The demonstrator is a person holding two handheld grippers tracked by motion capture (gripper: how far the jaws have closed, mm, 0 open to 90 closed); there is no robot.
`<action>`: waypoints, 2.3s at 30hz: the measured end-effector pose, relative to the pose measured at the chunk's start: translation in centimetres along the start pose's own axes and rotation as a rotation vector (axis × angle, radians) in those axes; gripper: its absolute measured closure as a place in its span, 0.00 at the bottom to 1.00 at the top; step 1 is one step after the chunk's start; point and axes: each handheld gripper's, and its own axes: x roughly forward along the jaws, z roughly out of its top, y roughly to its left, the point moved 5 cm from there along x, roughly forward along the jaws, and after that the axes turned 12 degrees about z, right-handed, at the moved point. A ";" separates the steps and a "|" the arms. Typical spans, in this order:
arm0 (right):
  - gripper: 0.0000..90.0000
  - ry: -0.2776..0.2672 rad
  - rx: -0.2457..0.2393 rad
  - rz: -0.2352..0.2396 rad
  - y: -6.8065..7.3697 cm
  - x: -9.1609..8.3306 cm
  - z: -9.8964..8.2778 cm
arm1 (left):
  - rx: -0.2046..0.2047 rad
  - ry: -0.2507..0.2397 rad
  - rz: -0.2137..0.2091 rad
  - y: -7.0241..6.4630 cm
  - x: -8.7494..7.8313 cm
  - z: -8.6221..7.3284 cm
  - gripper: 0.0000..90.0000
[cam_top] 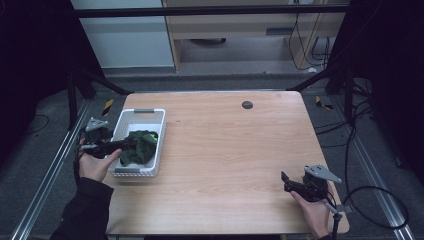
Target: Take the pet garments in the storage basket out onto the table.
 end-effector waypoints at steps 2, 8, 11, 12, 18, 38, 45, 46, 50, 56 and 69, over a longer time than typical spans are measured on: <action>0.11 0.001 0.000 0.002 0.0 0.0 0.0 | 0.011 0.010 0.003 -0.1 0.3 0.1 0.18; 0.11 0.005 0.000 0.003 0.0 0.0 0.0 | 0.037 0.051 0.013 -0.2 1.4 0.4 0.16; 0.11 0.007 0.000 0.002 0.0 0.1 0.0 | 0.051 0.063 0.028 -0.2 1.6 0.6 0.16; 0.11 0.008 0.000 0.002 0.0 0.1 -0.1 | 0.049 0.067 0.029 -0.2 1.7 0.7 0.16; 0.11 0.011 0.001 0.005 0.0 0.1 -0.1 | 0.057 0.097 0.026 -0.3 2.4 0.7 0.14; 0.11 0.025 0.004 0.011 0.0 0.2 -0.2 | 0.119 0.180 0.016 -1.1 4.5 0.1 0.07; 0.10 0.032 0.006 0.012 0.0 0.3 -0.2 | 0.119 0.200 0.011 -1.4 5.2 -0.4 0.06; 0.10 0.033 0.006 0.012 0.0 0.3 -0.3 | 0.120 0.204 0.011 -1.4 5.3 -0.4 0.05; 0.10 0.036 0.005 0.016 0.0 0.4 -0.3 | 0.118 0.213 0.009 -1.4 5.6 -0.7 0.05; 0.10 0.041 0.009 0.019 0.0 0.4 -0.3 | 0.123 0.226 0.004 -1.5 6.2 -1.2 0.03; 0.10 0.050 0.007 0.019 0.0 0.5 -0.4 | 0.130 0.261 0.021 -1.5 7.4 -1.8 0.02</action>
